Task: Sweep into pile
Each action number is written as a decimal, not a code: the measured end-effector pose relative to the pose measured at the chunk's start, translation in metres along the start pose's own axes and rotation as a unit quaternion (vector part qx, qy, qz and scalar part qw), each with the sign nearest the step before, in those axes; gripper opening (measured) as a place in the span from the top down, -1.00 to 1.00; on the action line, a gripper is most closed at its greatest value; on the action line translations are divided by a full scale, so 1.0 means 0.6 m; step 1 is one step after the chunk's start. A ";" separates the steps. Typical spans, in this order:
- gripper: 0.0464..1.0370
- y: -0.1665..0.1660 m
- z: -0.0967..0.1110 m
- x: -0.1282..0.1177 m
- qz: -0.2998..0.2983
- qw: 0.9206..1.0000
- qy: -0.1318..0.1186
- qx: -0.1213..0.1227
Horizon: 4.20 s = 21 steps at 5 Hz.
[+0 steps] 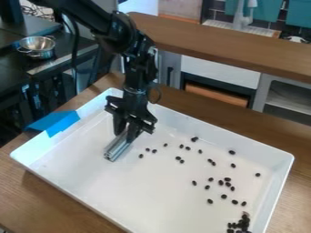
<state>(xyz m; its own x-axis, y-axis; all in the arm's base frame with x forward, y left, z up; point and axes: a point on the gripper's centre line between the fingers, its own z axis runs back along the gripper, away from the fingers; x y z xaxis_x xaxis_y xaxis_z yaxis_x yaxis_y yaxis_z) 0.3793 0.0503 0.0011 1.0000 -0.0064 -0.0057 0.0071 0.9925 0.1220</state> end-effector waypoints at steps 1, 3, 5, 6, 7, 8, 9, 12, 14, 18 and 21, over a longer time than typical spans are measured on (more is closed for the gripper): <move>0.41 -0.040 0.004 -0.003 -0.004 1.000 0.010 -0.009; 0.41 -0.078 0.009 -0.007 0.001 1.000 0.020 -0.024; 0.41 -0.140 0.033 0.001 -0.016 0.999 0.018 -0.037; 0.41 -0.161 0.035 -0.001 -0.024 0.999 0.016 -0.038; 0.41 -0.182 0.036 0.001 -0.037 0.999 0.005 -0.033; 0.41 -0.183 0.032 0.002 -0.049 0.999 -0.001 -0.024; 0.41 -0.191 0.029 -0.002 -0.062 0.998 -0.003 -0.018; 0.41 -0.227 0.028 -0.044 -0.107 0.993 0.025 -0.030; 0.41 -0.283 0.039 -0.083 -0.150 0.986 0.054 -0.047; 0.41 -0.254 0.110 -0.100 -0.168 0.980 0.057 -0.095; 0.41 0.004 0.149 -0.033 -0.023 0.993 0.020 -0.115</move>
<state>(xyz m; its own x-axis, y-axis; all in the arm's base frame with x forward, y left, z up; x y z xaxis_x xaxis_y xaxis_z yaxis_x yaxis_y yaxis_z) 0.3597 0.0422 0.0900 0.9976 -0.0519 -0.0456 0.0466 0.9929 -0.1097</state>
